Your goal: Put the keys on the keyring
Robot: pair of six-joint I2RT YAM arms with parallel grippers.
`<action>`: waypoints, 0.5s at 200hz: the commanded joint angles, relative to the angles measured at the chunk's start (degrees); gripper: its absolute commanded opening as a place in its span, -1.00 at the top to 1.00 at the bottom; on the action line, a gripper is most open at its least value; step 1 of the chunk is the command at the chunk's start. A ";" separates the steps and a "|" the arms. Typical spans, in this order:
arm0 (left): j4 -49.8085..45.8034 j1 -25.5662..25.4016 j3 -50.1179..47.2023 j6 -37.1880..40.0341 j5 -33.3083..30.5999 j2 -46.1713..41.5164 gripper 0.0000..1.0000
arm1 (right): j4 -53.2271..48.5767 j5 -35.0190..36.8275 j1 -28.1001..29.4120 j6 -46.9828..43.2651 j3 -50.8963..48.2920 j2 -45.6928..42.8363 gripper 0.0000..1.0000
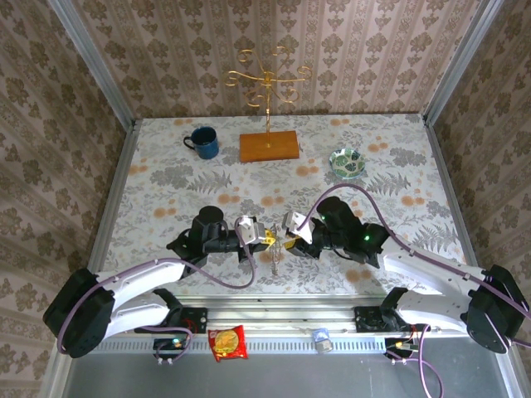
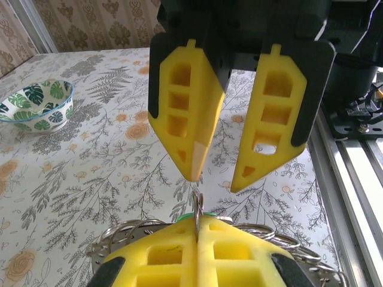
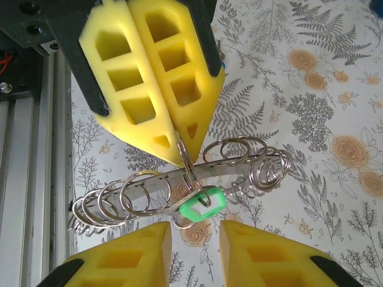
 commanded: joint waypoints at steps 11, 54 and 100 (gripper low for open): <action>5.16 0.04 -0.70 -2.41 -0.23 -0.82 1.00 | 4.05 -1.50 0.28 2.88 -0.81 1.11 0.42; 8.50 0.04 -1.77 -4.44 -0.51 -0.47 1.00 | 5.30 -1.64 0.38 3.48 -0.88 2.66 0.43; 10.04 0.04 -2.42 -5.15 -0.80 -0.38 1.00 | 4.94 -0.82 0.46 3.14 -0.30 4.14 0.61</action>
